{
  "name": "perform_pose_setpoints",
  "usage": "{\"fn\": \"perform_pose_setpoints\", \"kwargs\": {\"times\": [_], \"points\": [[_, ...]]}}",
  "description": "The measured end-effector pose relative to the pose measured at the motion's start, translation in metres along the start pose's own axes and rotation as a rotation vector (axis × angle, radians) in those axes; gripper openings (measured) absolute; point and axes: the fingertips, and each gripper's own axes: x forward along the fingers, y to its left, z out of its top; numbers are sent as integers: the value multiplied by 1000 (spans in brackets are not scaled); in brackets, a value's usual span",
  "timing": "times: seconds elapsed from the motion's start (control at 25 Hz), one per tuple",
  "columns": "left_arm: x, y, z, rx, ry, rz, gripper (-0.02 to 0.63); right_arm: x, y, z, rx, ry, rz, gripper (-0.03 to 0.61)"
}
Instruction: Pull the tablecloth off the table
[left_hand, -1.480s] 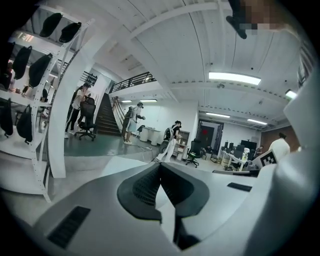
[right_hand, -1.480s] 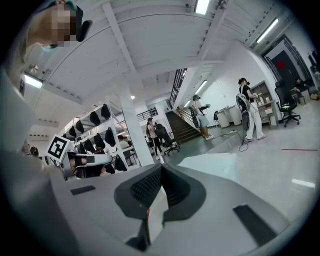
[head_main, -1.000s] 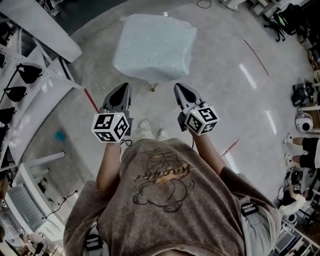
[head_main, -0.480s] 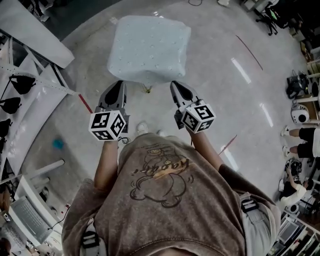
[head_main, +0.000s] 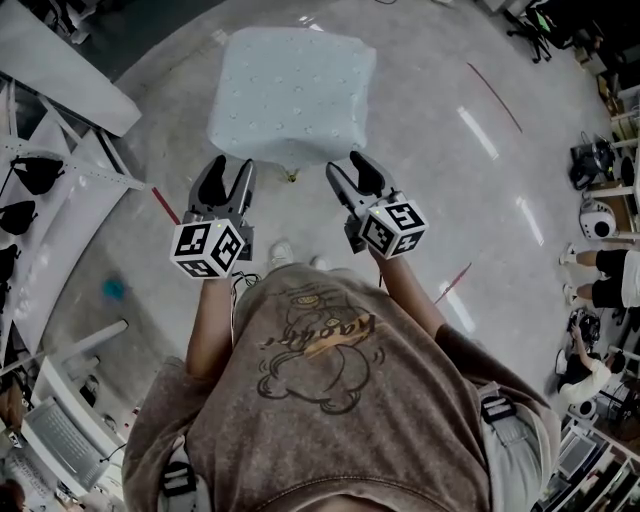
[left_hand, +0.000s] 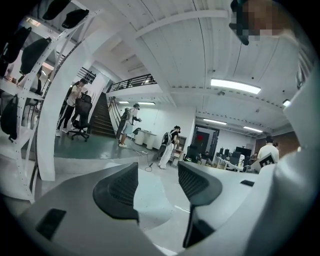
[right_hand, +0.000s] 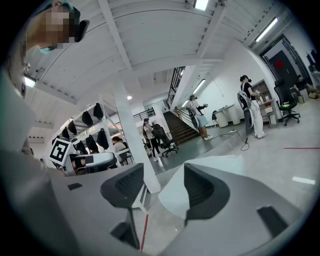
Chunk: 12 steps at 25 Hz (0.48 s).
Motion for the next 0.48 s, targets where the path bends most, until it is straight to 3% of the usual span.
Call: {"fn": "perform_pose_setpoints", "kwargs": {"times": [0.12,0.24,0.48], "points": [[3,7,-2,-12,-3,9,301,5,0,-3,21,-2,12,323],[8,11,-9,-26,22,-1,313,9,0,-7,37,-1,27,402],[26,21,-37,-57,98,-46,321,22,-12,-31,79,48,28,431]]}}
